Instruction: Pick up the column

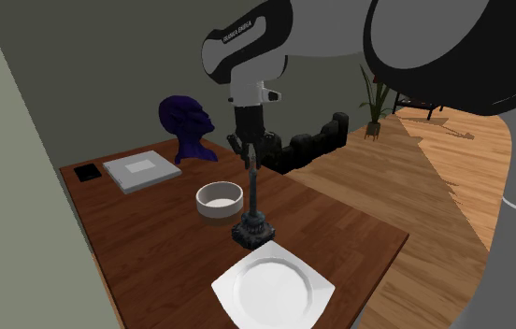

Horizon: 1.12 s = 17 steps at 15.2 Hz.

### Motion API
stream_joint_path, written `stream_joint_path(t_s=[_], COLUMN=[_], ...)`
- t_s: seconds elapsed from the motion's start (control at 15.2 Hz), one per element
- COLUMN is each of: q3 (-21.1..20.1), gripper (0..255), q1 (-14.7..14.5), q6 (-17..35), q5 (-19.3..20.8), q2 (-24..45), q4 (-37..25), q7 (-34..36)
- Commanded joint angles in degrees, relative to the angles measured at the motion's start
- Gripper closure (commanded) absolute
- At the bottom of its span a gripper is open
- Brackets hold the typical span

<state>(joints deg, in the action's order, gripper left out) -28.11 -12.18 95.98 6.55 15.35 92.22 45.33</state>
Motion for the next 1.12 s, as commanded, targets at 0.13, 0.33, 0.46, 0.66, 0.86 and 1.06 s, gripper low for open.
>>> stream_joint_path(t_s=[0.13,0.33,0.46,0.66,0.86,1.06], q3=[0.0,-0.1,-0.2,-0.2,-0.3,-0.4], gripper=[255,255,255,255,255,255], q1=[0.0,-0.1,-0.2,-0.4,-0.6,-1.0], q6=[-0.8,-3.0,-4.6,-6.9,-9.3,-11.8], q5=[-0.1,-0.2,-0.2,-0.2,-0.1,0.1], q2=[-0.2,-0.3,-0.3,-0.2,0.1,0.5], q4=[-0.6,-2.8,-4.3,-6.8,-9.5,-12.3], q7=[-0.1,-0.2,-0.2,-0.2,-0.2,-0.1])
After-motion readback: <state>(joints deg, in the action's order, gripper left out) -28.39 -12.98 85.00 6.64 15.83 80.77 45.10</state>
